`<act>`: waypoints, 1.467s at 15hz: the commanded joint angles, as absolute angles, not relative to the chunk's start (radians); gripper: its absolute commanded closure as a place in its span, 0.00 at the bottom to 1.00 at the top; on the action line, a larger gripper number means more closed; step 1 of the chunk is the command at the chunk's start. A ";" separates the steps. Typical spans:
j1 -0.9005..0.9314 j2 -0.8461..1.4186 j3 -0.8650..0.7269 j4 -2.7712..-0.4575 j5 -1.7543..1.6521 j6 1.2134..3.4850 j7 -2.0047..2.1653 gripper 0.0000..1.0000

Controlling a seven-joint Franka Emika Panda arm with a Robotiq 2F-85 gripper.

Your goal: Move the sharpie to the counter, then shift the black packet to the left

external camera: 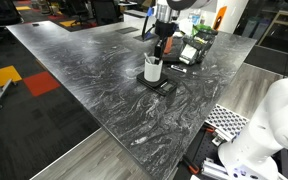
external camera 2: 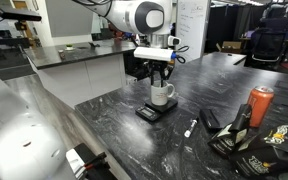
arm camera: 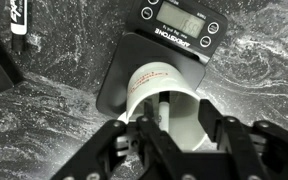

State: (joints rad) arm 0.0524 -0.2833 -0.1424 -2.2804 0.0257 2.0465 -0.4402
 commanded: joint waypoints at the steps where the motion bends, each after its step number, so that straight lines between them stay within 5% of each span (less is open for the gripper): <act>1: 0.045 -0.223 -0.132 -2.234 0.042 2.053 -0.486 0.52; 3: 0.045 -0.215 -0.128 -2.220 0.040 2.051 -0.494 0.68; 6: 0.044 -0.198 -0.123 -2.194 0.038 2.042 -0.509 0.70; 12: 0.038 -0.154 -0.125 -2.149 0.048 2.035 -0.545 0.58; 21: 0.026 -0.063 -0.118 -2.084 0.064 2.016 -0.570 0.70; 22: 0.025 -0.056 -0.117 -2.079 0.066 2.013 -0.572 0.77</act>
State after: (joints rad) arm 0.0497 -0.1124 -0.1304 -2.1309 0.0372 2.0402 -0.5299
